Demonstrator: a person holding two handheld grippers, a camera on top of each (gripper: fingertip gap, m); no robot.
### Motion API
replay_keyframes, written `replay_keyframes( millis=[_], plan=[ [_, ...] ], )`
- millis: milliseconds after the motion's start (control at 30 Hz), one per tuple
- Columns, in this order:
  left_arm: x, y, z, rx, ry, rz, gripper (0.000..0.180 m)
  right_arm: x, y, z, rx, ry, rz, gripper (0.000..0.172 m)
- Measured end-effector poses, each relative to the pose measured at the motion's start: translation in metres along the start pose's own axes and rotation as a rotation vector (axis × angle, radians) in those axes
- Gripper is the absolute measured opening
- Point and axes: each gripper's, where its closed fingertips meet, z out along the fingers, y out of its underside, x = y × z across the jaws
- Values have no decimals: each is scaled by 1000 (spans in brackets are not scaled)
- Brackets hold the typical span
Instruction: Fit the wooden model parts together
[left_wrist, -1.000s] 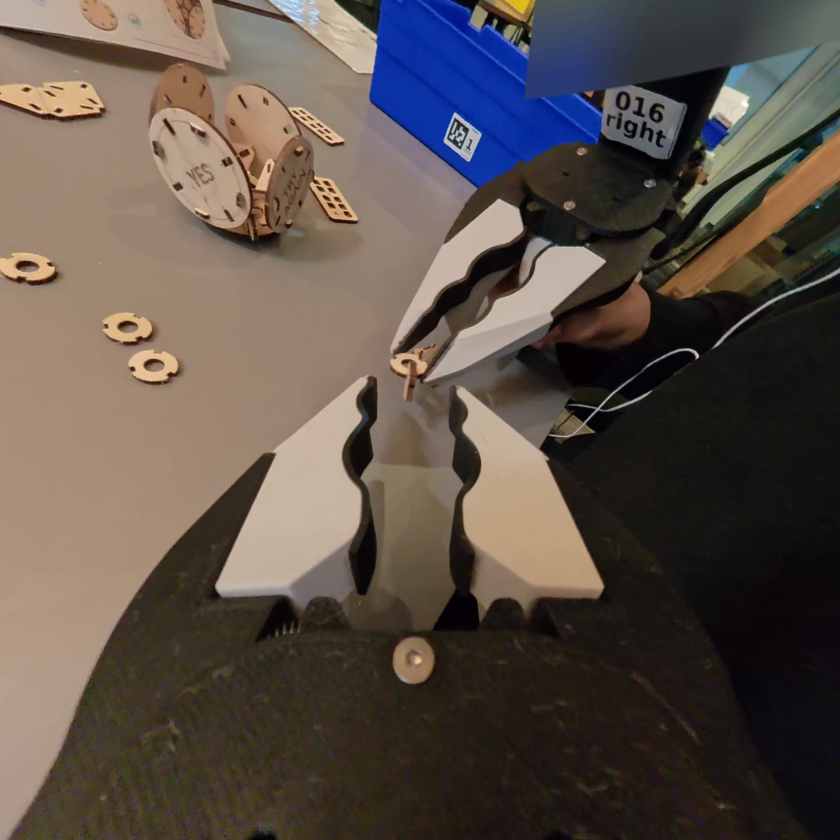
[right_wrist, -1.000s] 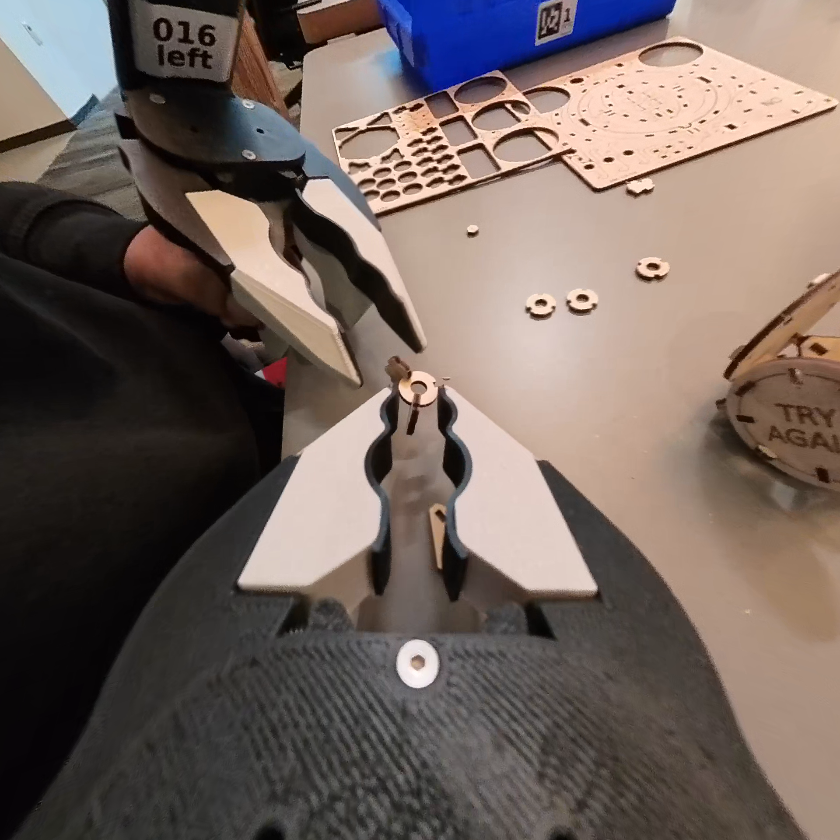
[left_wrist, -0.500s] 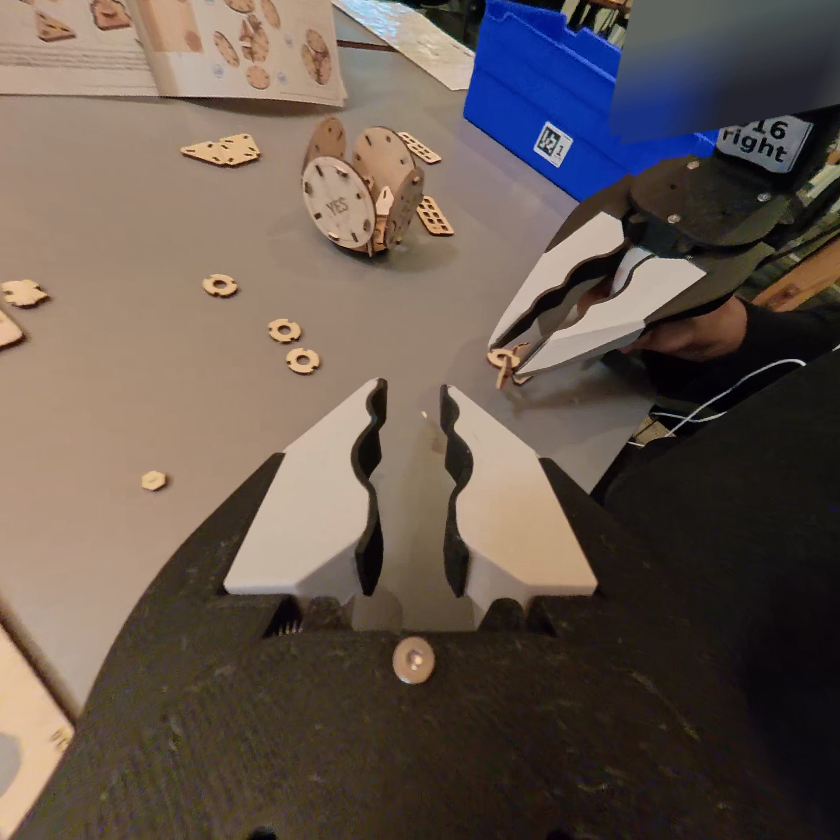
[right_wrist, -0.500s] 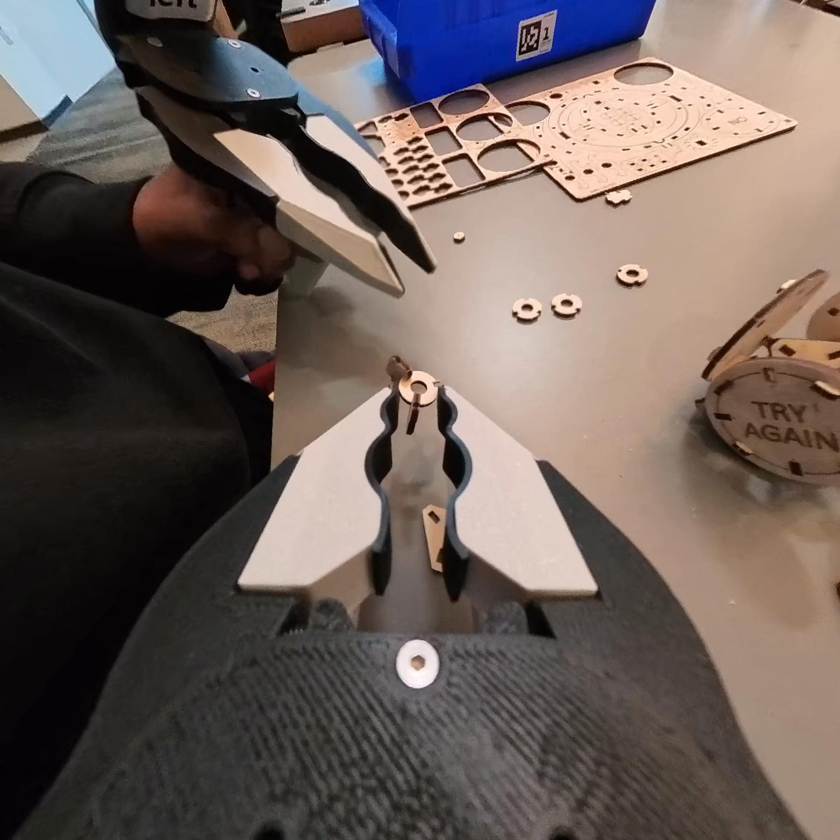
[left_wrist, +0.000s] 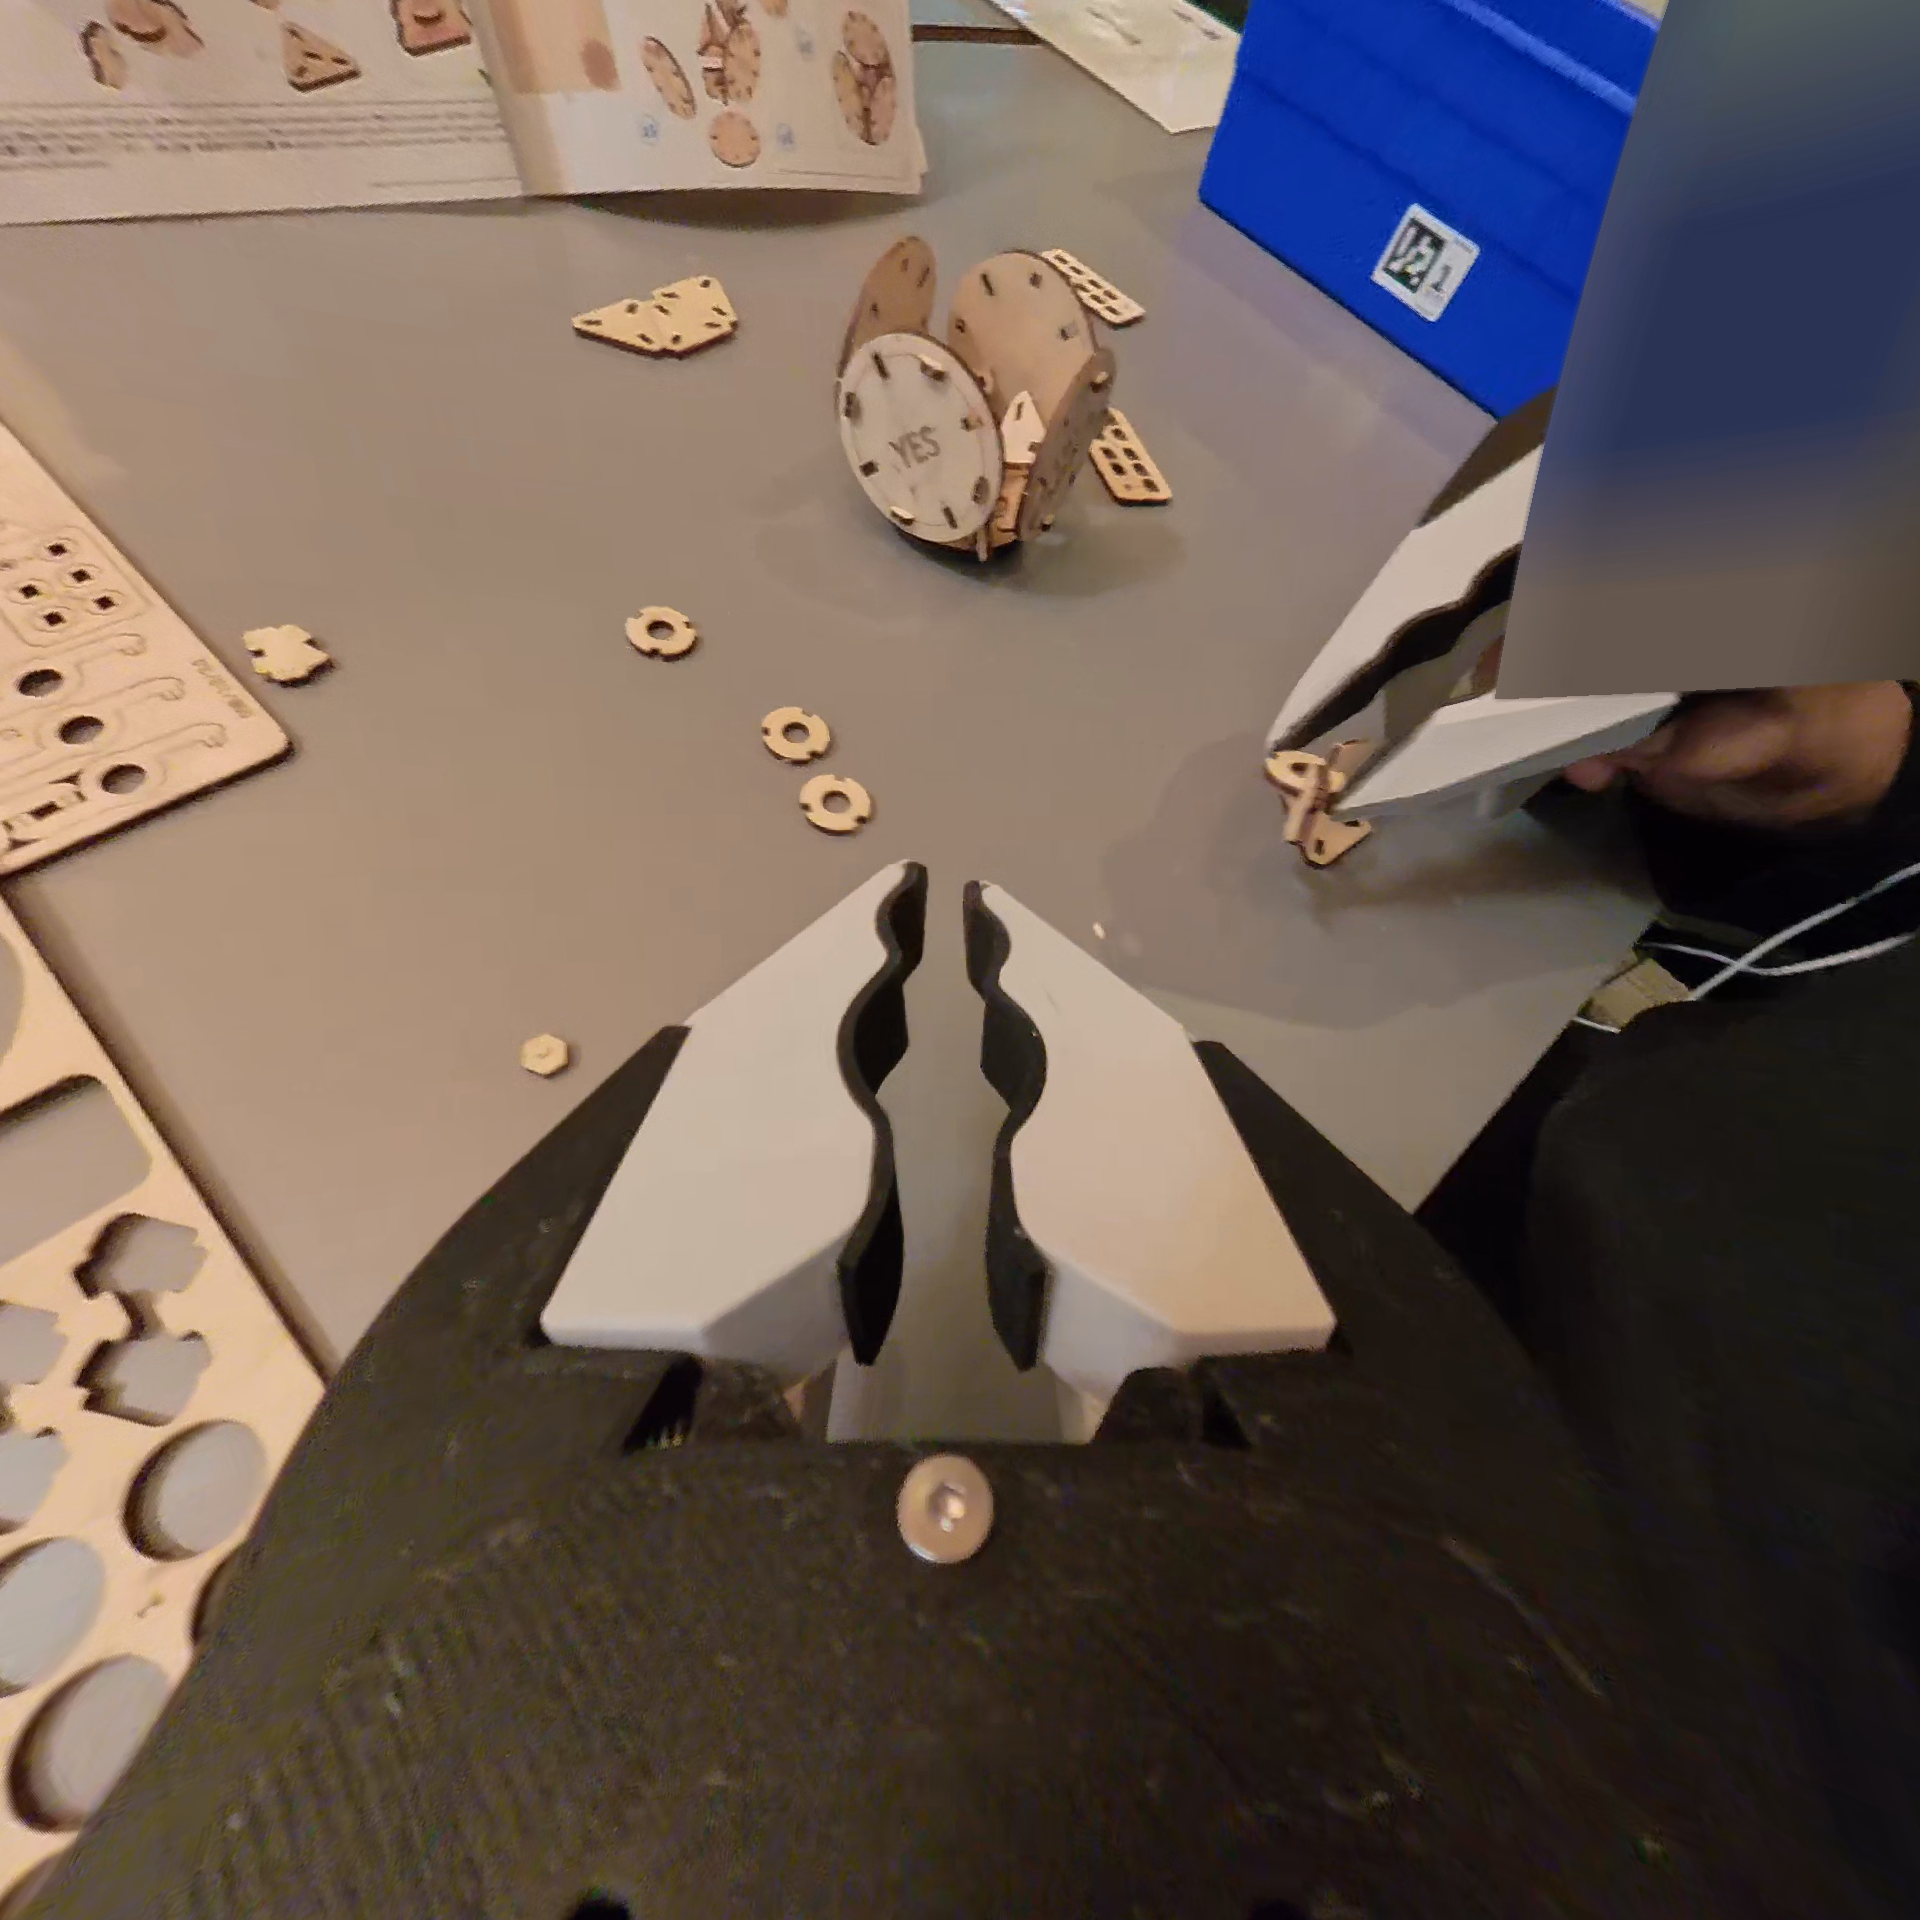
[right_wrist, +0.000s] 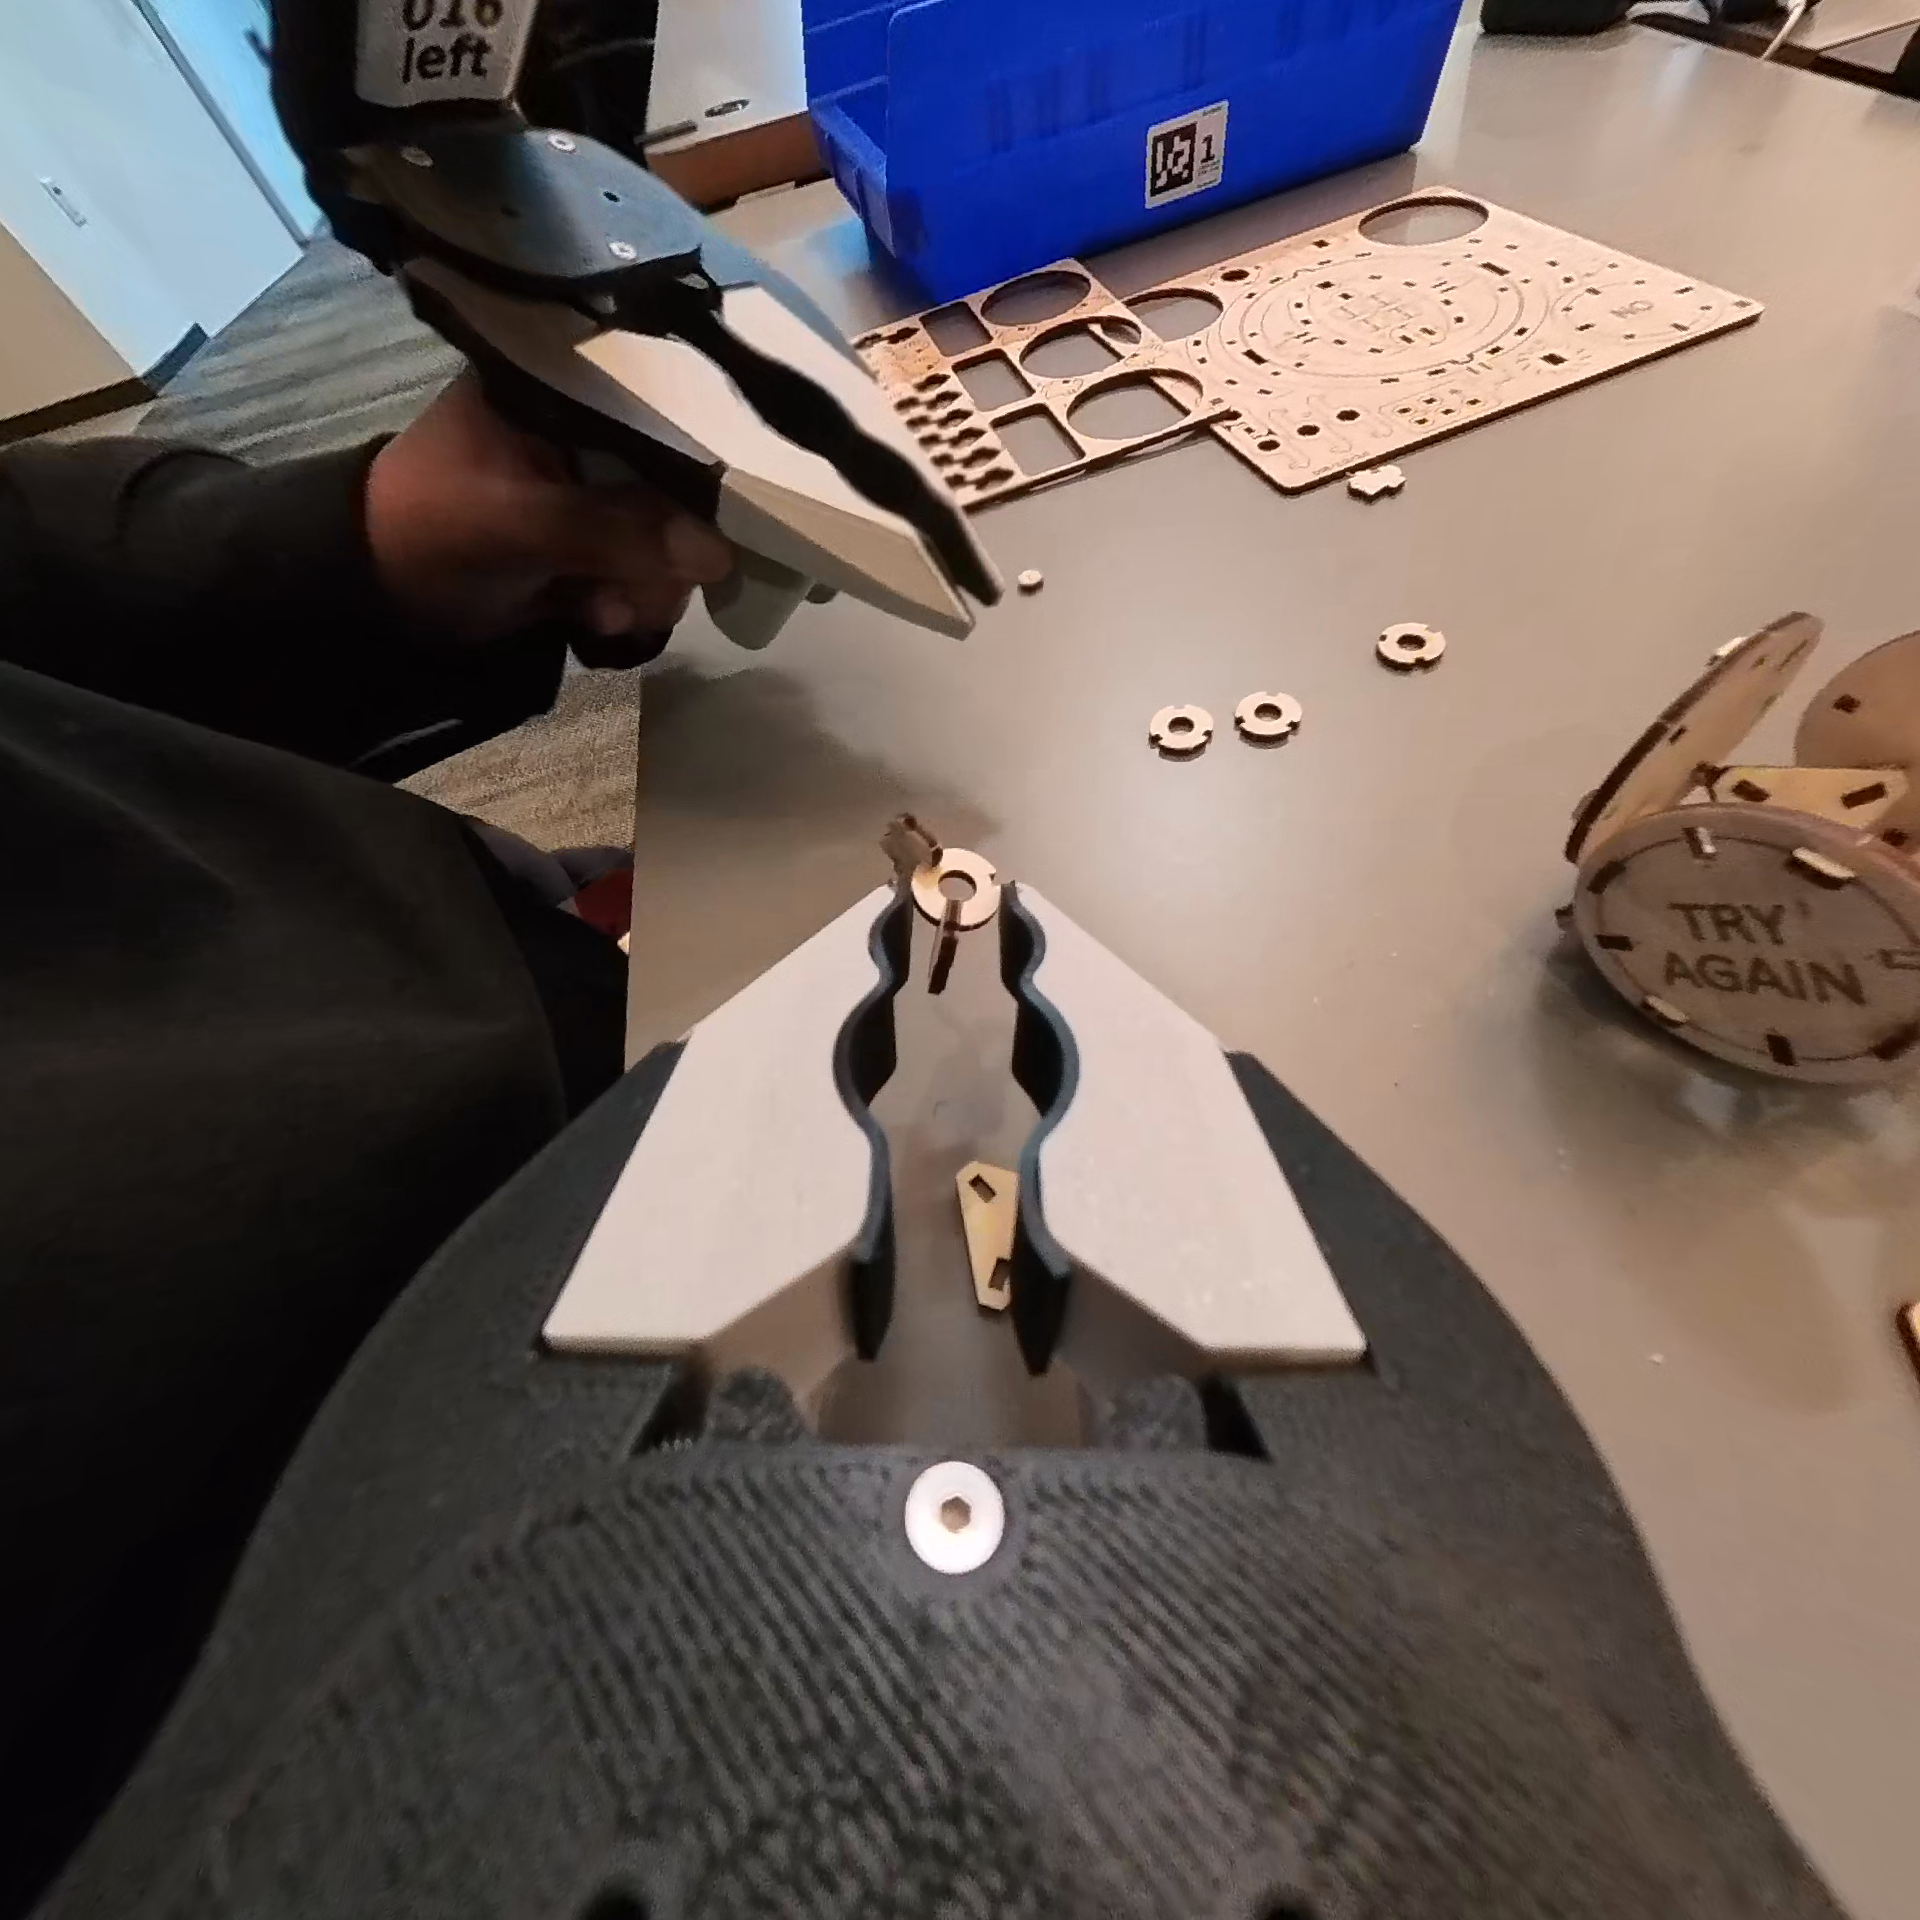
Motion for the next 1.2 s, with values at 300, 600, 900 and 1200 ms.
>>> replay_keyframes(
  millis=[300, 600, 900, 1200],
  plan=[
    [-26, -11, 39, -122, -2, -43, 24, 4, -5, -4, 39, 22, 9, 15],
    [-21, -3, 52, -167, -42, 18, 25, 6, -9, -8, 74, 26, 22, 15],
    [-24, -1, 46, -162, -49, 8, 24, 7, -11, -10, 91, 26, 32, 15],
    [-51, 1, 22, -138, -124, -42, 23, 7, -11, -10, 88, 29, 31, 15]
  ],
)
